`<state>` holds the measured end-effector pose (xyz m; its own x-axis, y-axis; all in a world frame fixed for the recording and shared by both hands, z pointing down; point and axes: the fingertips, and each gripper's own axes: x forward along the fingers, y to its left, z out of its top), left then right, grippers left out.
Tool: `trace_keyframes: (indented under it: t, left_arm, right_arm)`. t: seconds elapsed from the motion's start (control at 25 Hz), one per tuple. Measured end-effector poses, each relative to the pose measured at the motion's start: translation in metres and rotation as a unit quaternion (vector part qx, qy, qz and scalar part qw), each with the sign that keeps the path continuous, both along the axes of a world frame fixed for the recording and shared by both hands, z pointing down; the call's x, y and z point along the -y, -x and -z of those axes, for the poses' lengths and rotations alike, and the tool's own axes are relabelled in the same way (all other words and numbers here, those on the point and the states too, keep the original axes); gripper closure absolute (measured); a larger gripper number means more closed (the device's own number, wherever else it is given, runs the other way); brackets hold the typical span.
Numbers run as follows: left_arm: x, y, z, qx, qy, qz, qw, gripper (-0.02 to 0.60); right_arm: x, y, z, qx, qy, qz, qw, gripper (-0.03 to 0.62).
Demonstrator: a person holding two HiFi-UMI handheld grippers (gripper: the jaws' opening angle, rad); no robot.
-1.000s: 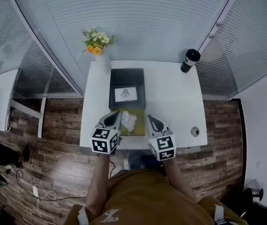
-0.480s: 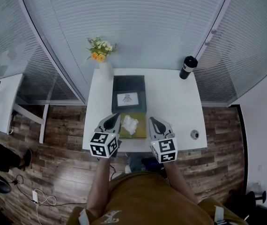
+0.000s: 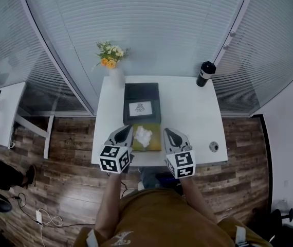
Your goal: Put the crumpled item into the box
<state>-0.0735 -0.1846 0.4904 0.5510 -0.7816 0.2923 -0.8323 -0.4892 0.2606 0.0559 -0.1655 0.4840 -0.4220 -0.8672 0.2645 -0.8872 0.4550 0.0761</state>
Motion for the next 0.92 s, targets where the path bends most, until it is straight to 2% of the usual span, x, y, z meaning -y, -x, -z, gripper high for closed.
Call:
trace_keyframes:
  t: [0.36,0.92]
  left_arm:
    - [-0.003,0.016,-0.007,-0.007,0.011,0.013,0.9998,0.557]
    - [-0.006,0.014,-0.010,-0.003,0.012,0.012,0.9999,0.558]
  right_arm:
    - [-0.001,0.011,-0.004,0.011,0.008,0.008,1.000,0.582]
    - [-0.001,0.013,-0.006,0.018,0.014,0.013,1.000,0.582]
